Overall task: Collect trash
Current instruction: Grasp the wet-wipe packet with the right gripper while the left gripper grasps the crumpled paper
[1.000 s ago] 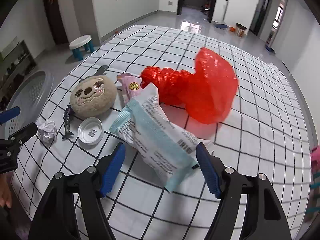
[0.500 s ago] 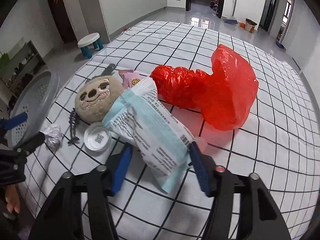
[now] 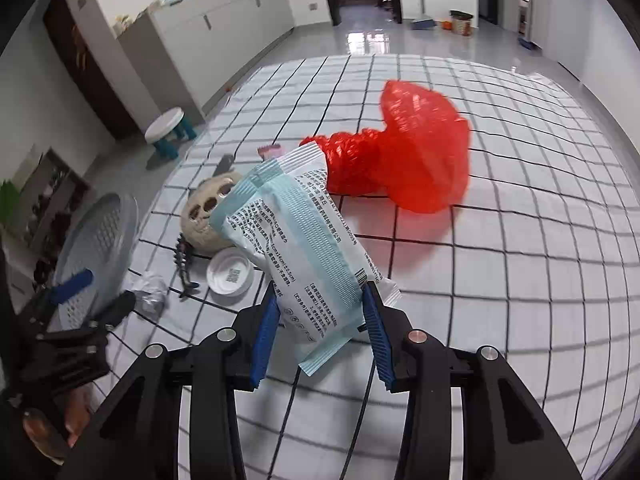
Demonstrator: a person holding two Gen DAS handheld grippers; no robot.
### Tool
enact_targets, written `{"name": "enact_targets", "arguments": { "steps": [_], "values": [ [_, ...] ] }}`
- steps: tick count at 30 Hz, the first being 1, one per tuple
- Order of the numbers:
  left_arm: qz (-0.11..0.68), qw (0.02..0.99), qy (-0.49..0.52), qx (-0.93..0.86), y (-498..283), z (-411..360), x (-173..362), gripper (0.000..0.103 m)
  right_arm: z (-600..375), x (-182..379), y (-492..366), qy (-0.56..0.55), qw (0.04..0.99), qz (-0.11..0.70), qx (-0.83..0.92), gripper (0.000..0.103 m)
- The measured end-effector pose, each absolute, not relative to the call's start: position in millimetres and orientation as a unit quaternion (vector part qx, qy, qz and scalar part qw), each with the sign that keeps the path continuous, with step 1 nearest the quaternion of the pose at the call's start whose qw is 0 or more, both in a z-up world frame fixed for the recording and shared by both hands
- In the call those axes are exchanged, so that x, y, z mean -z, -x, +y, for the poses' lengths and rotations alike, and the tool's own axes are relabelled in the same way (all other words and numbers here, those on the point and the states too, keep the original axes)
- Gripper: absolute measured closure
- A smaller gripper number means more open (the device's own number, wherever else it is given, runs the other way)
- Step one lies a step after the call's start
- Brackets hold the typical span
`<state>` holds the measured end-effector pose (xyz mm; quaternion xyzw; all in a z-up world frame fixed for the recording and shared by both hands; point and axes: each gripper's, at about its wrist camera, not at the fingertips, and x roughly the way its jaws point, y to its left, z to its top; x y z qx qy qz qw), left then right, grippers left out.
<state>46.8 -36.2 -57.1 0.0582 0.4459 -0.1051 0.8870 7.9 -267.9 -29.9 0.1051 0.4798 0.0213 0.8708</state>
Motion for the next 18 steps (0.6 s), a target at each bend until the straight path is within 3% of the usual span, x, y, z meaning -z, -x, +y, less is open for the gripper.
{"name": "enact_targets", "arguments": {
  "steps": [18],
  "values": [
    [0.471,0.871,-0.078,0.115,-51,-57,78,0.008,-242,17,44,-0.150,0.876,0.459,-0.021,0.062]
  ]
}}
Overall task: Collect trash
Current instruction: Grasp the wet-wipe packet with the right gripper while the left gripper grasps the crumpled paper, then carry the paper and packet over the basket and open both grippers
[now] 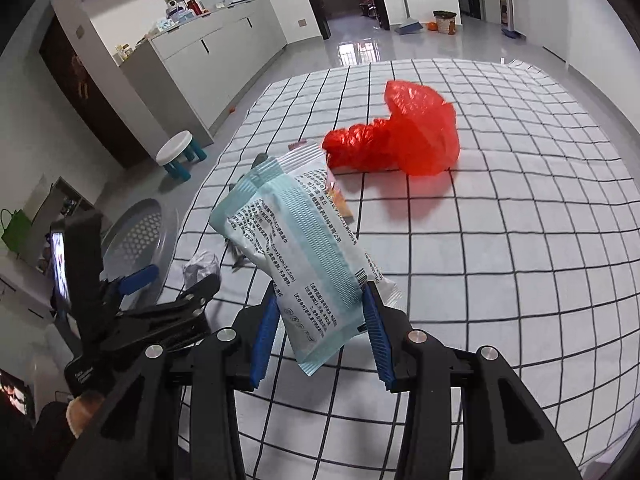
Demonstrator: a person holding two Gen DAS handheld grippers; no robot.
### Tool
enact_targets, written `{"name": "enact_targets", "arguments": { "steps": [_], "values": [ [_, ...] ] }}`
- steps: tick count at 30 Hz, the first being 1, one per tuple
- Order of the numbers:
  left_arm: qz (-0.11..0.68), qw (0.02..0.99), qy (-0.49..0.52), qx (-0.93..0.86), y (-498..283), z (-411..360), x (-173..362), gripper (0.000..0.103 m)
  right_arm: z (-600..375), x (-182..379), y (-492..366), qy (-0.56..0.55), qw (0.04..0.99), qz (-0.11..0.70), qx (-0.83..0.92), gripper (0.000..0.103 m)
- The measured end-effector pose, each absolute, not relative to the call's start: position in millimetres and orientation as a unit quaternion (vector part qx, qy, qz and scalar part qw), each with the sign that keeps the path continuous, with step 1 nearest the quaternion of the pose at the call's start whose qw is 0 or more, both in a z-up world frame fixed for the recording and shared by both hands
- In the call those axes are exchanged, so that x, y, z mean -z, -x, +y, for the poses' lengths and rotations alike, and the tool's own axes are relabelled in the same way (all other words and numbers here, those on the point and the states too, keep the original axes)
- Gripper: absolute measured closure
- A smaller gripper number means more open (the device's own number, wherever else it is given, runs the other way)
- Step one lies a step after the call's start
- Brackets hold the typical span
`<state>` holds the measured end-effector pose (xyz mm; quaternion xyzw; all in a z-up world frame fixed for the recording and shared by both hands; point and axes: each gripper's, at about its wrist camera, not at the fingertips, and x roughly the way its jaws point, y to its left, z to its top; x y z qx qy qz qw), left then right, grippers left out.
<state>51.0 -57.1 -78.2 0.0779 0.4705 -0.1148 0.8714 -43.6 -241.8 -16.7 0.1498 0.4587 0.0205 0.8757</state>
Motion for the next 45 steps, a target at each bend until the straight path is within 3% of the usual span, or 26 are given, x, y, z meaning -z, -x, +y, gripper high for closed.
{"name": "enact_targets", "arguments": {
  "steps": [4,7,12,14,30,45],
  "values": [
    [0.470,0.871,-0.080,0.113,-54,-61,82,0.008,-241,20,44,-0.150,0.874,0.462,-0.025,0.063],
    [0.472,0.870,-0.081,0.116,-56,-63,84,0.016,-240,21,44,-0.151,0.873,0.462,-0.028,0.063],
    [0.479,0.865,-0.072,0.129,-59,-67,87,0.051,-242,22,44,-0.150,0.873,0.464,-0.025,0.062],
    [0.476,0.866,-0.071,0.138,-57,-67,85,0.060,-243,23,44,-0.151,0.873,0.464,-0.025,0.062],
    [0.419,0.897,-0.077,0.116,-17,-39,33,0.061,-220,19,38,-0.134,0.873,0.467,-0.050,0.063],
    [0.405,0.913,-0.045,0.012,-30,69,9,0.061,-124,-5,-1,-0.077,0.874,0.462,-0.130,0.062]
  ]
}}
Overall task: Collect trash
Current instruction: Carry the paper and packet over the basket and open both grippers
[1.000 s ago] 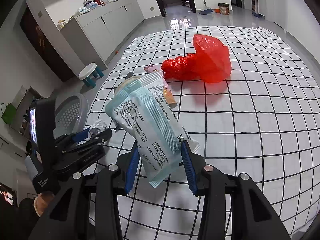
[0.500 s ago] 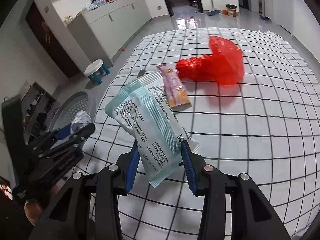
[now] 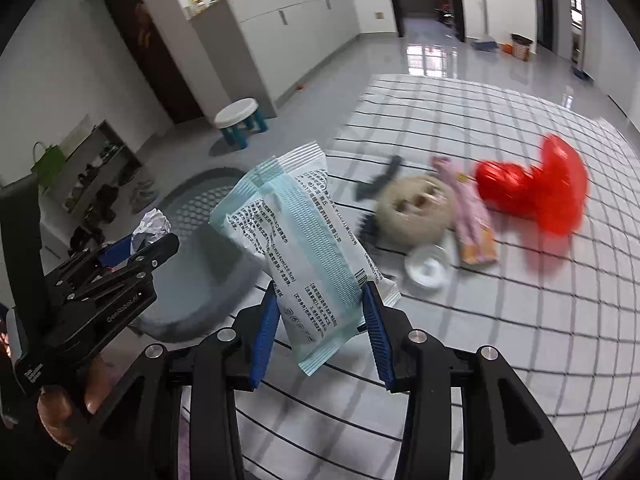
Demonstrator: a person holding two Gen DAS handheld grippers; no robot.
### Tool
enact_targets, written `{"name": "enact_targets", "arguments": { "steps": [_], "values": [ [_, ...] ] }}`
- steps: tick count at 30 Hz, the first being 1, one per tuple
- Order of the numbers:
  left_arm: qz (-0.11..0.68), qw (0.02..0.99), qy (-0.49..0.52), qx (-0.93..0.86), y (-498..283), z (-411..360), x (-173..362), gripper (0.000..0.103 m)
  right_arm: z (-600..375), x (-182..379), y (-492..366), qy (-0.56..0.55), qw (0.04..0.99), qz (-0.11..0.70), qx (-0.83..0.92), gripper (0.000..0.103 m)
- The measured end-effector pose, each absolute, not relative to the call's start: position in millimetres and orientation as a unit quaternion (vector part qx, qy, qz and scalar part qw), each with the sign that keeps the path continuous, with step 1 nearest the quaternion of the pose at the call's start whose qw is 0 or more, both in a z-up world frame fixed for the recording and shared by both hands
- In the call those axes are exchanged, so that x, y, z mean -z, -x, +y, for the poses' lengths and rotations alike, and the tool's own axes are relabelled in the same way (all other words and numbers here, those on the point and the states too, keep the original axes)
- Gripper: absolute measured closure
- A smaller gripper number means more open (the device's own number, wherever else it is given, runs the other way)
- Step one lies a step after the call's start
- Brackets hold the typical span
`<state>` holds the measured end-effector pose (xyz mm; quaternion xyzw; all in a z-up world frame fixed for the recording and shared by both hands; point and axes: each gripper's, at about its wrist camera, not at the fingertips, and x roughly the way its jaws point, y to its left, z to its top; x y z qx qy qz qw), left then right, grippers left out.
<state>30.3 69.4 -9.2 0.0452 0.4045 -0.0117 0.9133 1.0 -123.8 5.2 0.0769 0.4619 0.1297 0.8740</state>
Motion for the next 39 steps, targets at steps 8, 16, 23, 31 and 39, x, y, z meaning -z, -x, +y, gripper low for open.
{"name": "enact_targets", "arguments": {
  "steps": [8,16,23,31,39],
  "values": [
    [0.410,0.911,-0.023,-0.039,-40,118,13,0.061,-75,-14,-28,-0.060,0.872,0.457,-0.167,0.062],
    [0.428,0.902,-0.008,-0.063,-48,141,29,0.060,-34,-10,-49,-0.039,0.866,0.458,-0.195,0.062],
    [0.449,0.892,0.017,-0.059,-55,149,44,0.060,-7,9,-67,-0.026,0.855,0.470,-0.218,0.062],
    [0.457,0.887,0.029,-0.057,-58,151,49,0.057,-3,21,-73,-0.024,0.847,0.481,-0.226,0.062],
    [0.450,0.890,0.023,-0.066,-59,152,46,0.046,-5,19,-76,-0.028,0.848,0.478,-0.229,0.062]
  ]
}}
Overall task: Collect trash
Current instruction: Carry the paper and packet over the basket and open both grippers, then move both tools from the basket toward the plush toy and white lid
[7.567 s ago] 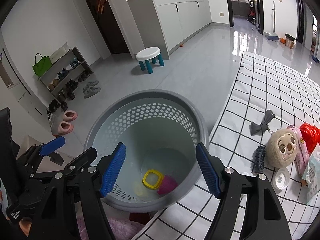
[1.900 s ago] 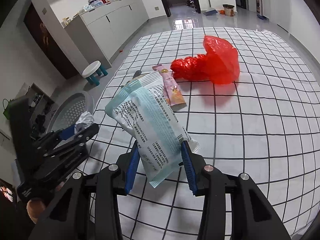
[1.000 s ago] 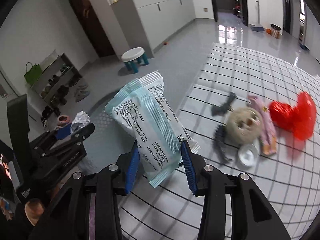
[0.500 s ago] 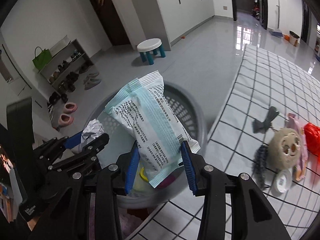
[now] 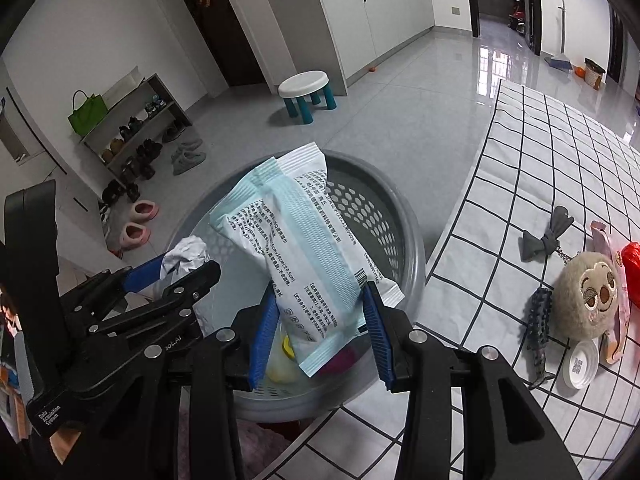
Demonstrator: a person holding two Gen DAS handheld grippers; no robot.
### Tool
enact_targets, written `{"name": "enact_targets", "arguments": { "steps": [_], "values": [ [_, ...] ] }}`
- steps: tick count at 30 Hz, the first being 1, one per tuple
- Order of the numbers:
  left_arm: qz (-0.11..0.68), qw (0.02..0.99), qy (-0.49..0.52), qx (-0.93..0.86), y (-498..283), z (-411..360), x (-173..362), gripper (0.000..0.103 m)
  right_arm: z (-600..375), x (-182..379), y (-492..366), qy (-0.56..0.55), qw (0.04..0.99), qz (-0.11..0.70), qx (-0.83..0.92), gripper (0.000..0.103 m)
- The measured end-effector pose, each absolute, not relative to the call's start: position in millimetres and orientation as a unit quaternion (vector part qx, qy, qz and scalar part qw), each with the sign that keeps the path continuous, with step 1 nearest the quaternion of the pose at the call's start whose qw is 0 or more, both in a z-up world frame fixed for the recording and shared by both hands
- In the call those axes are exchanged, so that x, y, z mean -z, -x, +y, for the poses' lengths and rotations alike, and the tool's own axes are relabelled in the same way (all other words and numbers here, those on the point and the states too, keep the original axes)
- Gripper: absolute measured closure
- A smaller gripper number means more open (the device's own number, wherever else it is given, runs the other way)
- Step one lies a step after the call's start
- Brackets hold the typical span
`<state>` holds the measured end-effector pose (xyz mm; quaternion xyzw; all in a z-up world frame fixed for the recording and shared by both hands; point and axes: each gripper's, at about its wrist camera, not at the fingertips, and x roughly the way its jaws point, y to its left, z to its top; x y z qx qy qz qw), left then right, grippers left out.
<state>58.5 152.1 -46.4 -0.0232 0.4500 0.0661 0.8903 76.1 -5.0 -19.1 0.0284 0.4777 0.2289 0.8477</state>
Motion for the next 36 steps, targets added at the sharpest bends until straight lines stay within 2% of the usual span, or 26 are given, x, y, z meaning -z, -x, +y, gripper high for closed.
{"name": "enact_targets", "arguments": {
  "steps": [1,4,9,36],
  "values": [
    [0.449,0.891,0.023,-0.067,-58,153,46,0.044,-5,19,-76,-0.028,0.848,0.477,-0.231,0.060],
    [0.444,0.893,0.023,-0.071,-56,155,44,0.035,-5,17,-78,-0.032,0.846,0.477,-0.235,0.042],
    [0.442,0.893,0.025,-0.074,-56,156,43,0.030,-6,16,-75,-0.030,0.851,0.470,-0.232,0.042],
    [0.441,0.895,0.009,-0.071,-55,148,42,0.028,-9,10,-60,-0.034,0.859,0.459,-0.222,0.042]
  ]
}}
